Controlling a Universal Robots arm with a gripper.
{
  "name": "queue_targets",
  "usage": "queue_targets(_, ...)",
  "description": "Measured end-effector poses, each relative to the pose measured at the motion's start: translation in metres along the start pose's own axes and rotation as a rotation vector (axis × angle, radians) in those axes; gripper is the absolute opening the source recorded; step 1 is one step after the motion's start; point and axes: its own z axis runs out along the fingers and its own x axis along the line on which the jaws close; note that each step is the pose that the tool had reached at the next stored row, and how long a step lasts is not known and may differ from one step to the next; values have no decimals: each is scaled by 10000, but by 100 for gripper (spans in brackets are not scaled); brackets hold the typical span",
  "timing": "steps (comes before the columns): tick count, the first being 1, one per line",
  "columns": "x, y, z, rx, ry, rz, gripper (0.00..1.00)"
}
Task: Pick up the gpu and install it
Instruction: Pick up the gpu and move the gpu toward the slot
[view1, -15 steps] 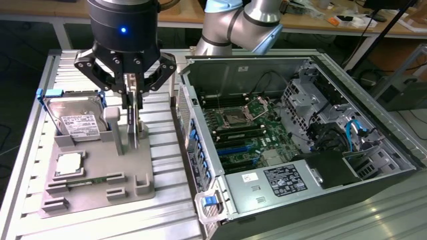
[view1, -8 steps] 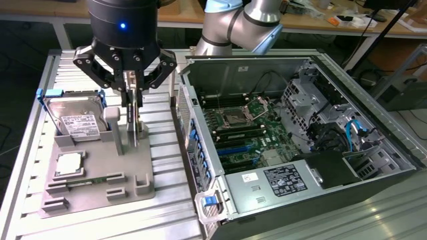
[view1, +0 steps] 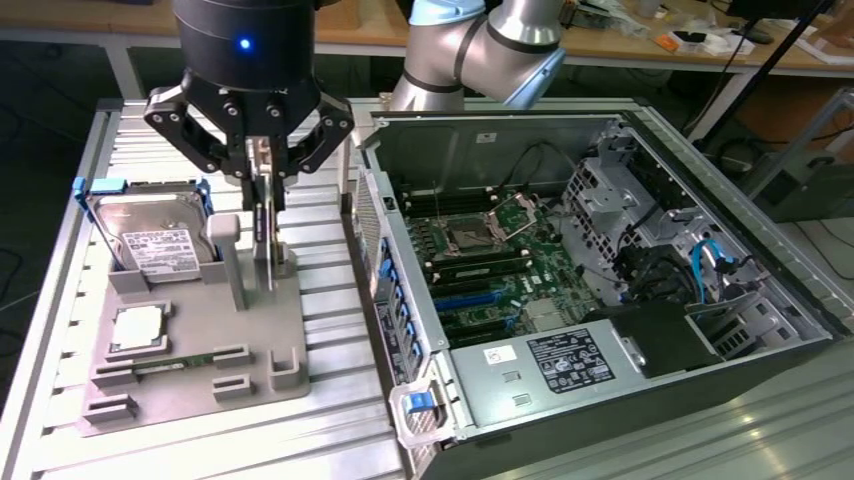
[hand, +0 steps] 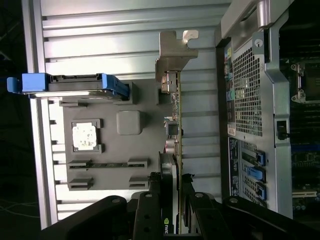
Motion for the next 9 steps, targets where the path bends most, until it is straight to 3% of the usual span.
queue_targets(9,1,1,-53,1,0,0,27)
